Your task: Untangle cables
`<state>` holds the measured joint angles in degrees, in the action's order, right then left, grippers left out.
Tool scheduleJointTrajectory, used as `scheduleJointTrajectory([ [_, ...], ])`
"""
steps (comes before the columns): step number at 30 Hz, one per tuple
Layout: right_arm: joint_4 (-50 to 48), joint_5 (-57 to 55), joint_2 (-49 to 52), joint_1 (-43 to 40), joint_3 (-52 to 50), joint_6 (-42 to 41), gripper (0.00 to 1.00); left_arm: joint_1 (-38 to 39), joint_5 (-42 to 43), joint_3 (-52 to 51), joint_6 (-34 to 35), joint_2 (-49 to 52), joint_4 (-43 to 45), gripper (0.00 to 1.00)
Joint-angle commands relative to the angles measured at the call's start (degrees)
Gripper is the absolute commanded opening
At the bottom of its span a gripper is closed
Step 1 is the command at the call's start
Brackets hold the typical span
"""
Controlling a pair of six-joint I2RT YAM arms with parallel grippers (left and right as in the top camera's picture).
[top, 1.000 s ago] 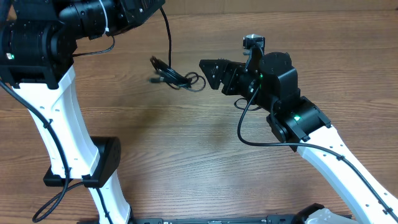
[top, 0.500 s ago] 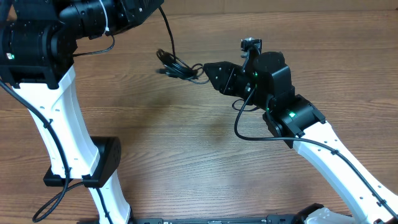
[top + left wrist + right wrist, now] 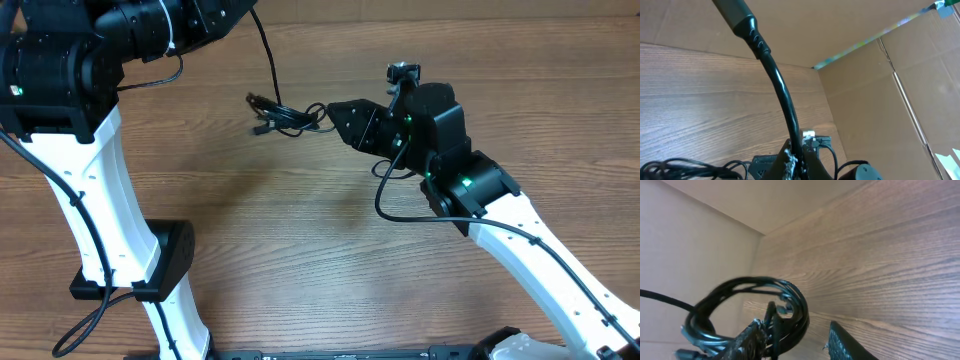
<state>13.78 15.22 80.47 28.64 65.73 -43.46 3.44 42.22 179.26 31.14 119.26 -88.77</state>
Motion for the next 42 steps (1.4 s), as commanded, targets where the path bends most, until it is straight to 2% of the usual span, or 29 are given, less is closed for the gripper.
scheduleJointTrajectory([
  [1, 0.2, 0.3, 1.0, 0.3, 1.4, -0.3, 0.39, 0.3, -0.9, 0.8, -1.4, -1.3, 0.3, 0.04],
  [22, 0.4, 0.0, 1.4, 3.1, 1.4, -0.2, 0.39, 0.3, -1.8, 0.8, -1.4, -1.3, -0.5, 0.04],
  [24, 0.5, 0.0, 1.6, 3.4, 1.4, -0.2, 0.3, 0.3, -1.8, 0.8, -1.4, -1.3, -0.9, 0.04],
  [25, 0.5, 0.0, 1.8, 3.7, 1.4, -0.2, 0.29, 0.3, -1.8, 0.8, -1.4, -1.3, -1.1, 0.04],
  [42, 0.5, -0.2, 2.0, 5.8, 1.4, -0.2, 0.32, 0.3, -1.9, 0.8, -1.6, -1.3, -1.4, 0.04],
])
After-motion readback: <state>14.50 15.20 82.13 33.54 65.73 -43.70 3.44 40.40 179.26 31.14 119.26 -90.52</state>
